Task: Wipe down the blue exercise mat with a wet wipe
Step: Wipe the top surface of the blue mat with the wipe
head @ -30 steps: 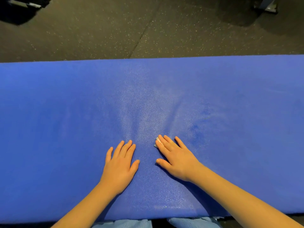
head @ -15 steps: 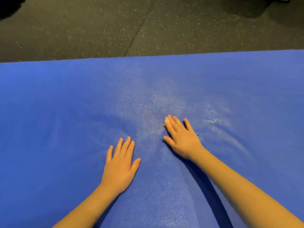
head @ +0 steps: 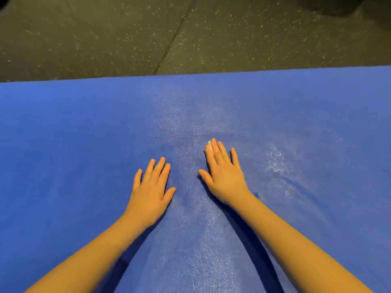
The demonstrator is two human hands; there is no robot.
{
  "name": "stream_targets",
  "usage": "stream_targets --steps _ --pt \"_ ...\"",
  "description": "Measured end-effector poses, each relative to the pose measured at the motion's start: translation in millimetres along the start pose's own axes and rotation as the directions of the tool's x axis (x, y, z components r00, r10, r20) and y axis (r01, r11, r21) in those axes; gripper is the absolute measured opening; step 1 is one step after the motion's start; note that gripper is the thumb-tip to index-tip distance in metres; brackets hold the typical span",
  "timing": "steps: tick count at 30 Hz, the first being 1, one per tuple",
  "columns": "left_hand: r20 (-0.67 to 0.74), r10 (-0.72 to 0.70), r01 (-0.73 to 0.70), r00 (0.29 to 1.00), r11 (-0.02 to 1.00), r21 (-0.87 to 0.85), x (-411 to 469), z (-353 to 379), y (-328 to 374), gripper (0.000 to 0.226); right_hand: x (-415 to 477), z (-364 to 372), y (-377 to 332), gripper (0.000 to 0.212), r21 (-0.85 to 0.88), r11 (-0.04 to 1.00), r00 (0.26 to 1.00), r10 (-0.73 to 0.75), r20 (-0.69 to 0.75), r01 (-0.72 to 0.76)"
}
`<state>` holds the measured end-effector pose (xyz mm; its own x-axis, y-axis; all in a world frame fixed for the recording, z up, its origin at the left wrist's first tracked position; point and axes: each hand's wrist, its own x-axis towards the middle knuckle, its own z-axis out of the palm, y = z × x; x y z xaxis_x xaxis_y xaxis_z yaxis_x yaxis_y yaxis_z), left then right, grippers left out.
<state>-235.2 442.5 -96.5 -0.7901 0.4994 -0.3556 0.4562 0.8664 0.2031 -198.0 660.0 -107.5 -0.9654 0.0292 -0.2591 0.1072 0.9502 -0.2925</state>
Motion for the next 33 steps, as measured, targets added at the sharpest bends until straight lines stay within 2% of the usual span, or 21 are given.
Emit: stream_targets --steps 3,5,7,9,11,13,15,16,17,19,21,22,23,26,27,28,31,32,33 --pt "-0.017 0.044 -0.043 0.999 0.997 0.072 -2.7 4.8 -2.2 0.068 -5.5 9.2 -7.5 0.075 -0.081 0.965 0.967 -0.247 0.058 0.251" --pt "-0.033 0.045 -0.042 0.998 0.994 0.099 -1.7 6.1 -3.8 0.065 4.1 6.7 5.6 0.07 -0.164 0.942 0.956 -0.29 0.04 0.292" --pt "-0.047 0.047 -0.042 0.998 0.993 0.113 -0.6 5.8 -3.2 0.064 22.3 -4.2 18.8 0.071 -0.167 0.967 0.98 -0.197 -0.023 0.191" --pt "-0.051 0.05 -0.044 0.997 0.993 0.11 -0.9 8.0 -1.7 0.065 39.9 -13.9 25.1 0.068 -0.118 0.993 0.999 -0.006 -0.037 0.002" --pt "-0.054 0.03 -0.026 0.998 0.998 0.06 -0.6 8.0 -0.1 0.068 48.8 -16.2 14.9 0.07 -0.07 0.996 0.999 0.048 -0.025 -0.05" --pt "-0.063 0.019 -0.019 0.998 1.0 -0.003 6.6 5.1 -0.7 0.075 46.3 -11.8 1.6 0.077 -0.044 0.994 0.995 -0.101 0.027 0.102" --pt "-0.083 0.041 -0.043 0.996 0.999 -0.02 21.7 -4.0 -3.0 0.081 42.8 -6.7 5.2 0.079 -0.11 0.951 0.957 -0.281 0.077 0.288" --pt "-0.08 0.046 -0.048 0.996 0.999 -0.018 31.3 -9.3 -5.1 0.085 48.1 -9.0 13.2 0.077 -0.155 0.935 0.948 -0.314 0.061 0.319" --pt "-0.062 0.043 -0.043 0.997 0.999 -0.012 40.6 -14.3 -7.8 0.089 57.0 -13.9 20.6 0.076 -0.175 0.939 0.956 -0.291 0.049 0.295" --pt "-0.01 0.043 -0.043 0.999 0.998 0.034 53.9 -20.1 -12.5 0.095 76.2 -24.4 29.3 0.073 -0.163 0.977 0.99 -0.142 -0.009 0.138" --pt "0.002 0.066 -0.066 0.998 0.994 0.092 56.8 -20.5 -14.9 0.091 93.3 -29.9 23.6 0.068 -0.105 0.994 0.999 0.032 -0.038 -0.036" --pt "0.006 0.069 -0.069 0.998 0.991 0.11 55.7 -20.1 -15.1 0.086 99.3 -30.7 16.3 0.069 -0.071 0.995 0.997 0.066 -0.043 -0.069" --pt "0.002 0.072 -0.072 0.997 0.99 0.122 54.8 -19.6 -15.4 0.082 102.9 -29.9 9.4 0.07 -0.055 0.998 0.999 0.04 -0.037 -0.042" --pt "-0.011 0.089 -0.087 0.996 0.985 0.148 55.4 -21.0 -15.9 0.077 109.7 -30.0 6.7 0.07 -0.14 0.973 0.983 -0.184 0.01 0.184" --pt "-0.019 0.096 -0.092 0.995 0.984 0.152 55.6 -21.9 -16.3 0.077 118.1 -33.0 13.2 0.069 -0.17 0.967 0.981 -0.194 0.004 0.192" --pt "-0.027 0.101 -0.096 0.995 0.984 0.153 55.6 -22.0 -17.2 0.077 129.6 -37.4 19.8 0.068 -0.177 0.973 0.988 -0.152 -0.019 0.146" --pt "-0.026 0.116 -0.111 0.993 0.981 0.157 54.6 -23.0 -17.5 0.077 161.9 -47.5 26.8 0.066 -0.108 0.989 0.992 0.095 -0.084 -0.104" --pt "-0.029 0.122 -0.116 0.992 0.981 0.159 54.5 -24.0 -17.3 0.078 167.7 -48.4 20.5 0.068 -0.071 0.988 0.988 0.127 -0.086 -0.133" --pt "-0.028 0.124 -0.118 0.992 0.979 0.164 54.5 -25.7 -17.2 0.078 170.7 -46.9 12.0 0.07 -0.051 0.993 0.993 0.099 -0.071 -0.103"
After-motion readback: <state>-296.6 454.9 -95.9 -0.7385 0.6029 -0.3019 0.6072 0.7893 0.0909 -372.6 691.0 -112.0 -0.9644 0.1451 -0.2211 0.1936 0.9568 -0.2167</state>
